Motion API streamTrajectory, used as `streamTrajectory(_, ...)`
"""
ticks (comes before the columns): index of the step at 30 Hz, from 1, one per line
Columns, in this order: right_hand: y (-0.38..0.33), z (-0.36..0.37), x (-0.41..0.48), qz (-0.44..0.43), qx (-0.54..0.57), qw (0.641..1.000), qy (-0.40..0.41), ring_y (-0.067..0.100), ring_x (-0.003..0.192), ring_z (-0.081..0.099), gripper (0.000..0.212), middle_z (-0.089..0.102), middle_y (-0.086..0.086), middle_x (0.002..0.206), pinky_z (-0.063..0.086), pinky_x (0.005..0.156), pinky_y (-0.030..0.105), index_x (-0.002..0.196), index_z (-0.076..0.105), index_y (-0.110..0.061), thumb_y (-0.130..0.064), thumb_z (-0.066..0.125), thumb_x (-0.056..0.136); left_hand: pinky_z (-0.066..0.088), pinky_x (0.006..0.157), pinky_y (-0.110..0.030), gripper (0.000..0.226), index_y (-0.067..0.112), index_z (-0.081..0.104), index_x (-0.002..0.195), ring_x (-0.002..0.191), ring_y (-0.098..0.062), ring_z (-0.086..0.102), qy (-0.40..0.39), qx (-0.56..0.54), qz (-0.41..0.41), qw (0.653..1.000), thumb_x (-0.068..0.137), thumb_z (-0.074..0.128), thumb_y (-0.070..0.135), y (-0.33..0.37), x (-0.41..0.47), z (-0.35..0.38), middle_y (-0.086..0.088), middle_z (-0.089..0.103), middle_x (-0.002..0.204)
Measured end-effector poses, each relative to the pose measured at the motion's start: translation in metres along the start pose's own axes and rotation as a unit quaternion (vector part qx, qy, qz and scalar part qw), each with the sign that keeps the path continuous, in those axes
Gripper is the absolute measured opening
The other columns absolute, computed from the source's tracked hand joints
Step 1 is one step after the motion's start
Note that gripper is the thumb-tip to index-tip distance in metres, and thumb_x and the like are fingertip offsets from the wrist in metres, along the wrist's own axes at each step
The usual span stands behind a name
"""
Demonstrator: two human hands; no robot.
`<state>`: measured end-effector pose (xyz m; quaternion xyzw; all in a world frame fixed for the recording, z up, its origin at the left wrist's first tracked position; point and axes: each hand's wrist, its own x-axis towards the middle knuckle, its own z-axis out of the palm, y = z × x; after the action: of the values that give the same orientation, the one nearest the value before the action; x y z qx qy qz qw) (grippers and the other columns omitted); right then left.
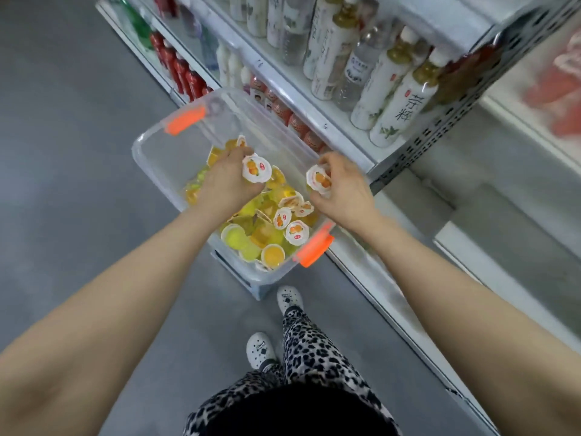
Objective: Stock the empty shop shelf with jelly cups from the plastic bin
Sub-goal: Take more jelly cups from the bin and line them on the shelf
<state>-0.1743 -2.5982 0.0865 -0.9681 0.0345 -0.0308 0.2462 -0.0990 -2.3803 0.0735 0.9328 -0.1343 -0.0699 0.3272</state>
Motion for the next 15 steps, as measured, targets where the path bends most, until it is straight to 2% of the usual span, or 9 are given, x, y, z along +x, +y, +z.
streamTrajectory(7, 0.016, -0.062, -0.068, 0.03, -0.02, 0.993, 0.116, 0.028, 0.106, 0.053, 0.047, 0.059, 0.008, 0.114, 0.04, 0.084, 0.033, 0.121, 0.055, -0.013, -0.028, 0.065, 0.078, 0.048, 0.087, -0.036, 0.054, 0.015, 0.056, 0.125, 0.103, -0.021, 0.059, 0.015, -0.033, 0.123, 0.992, 0.077, 0.075, 0.032, 0.069, -0.046, -0.01, -0.004, 0.063, 0.117)
streamTrajectory(12, 0.038, -0.108, -0.123, 0.079, -0.051, 0.98, 0.174, 0.028, 0.102, 0.054, 0.043, 0.06, 0.006, 0.109, 0.04, 0.083, 0.033, 0.118, 0.056, -0.016, -0.032, 0.064, 0.079, 0.051, 0.086, -0.037, 0.056, 0.021, 0.06, 0.118, 0.101, -0.017, 0.061, -0.016, -0.071, 0.193, 0.979, 0.072, 0.071, 0.05, 0.127, -0.064, 0.004, 0.002, 0.064, 0.111)
streamTrajectory(15, 0.052, -0.138, -0.155, 0.106, -0.063, 0.968, 0.22, 0.028, 0.103, 0.053, 0.04, 0.061, 0.006, 0.109, 0.037, 0.082, 0.029, 0.117, 0.058, -0.014, -0.03, 0.065, 0.081, 0.05, 0.088, -0.036, 0.058, 0.018, 0.059, 0.124, 0.104, -0.018, 0.059, -0.039, -0.077, 0.218, 0.972, 0.075, 0.077, 0.044, 0.167, -0.071, 0.017, -0.001, 0.062, 0.116)
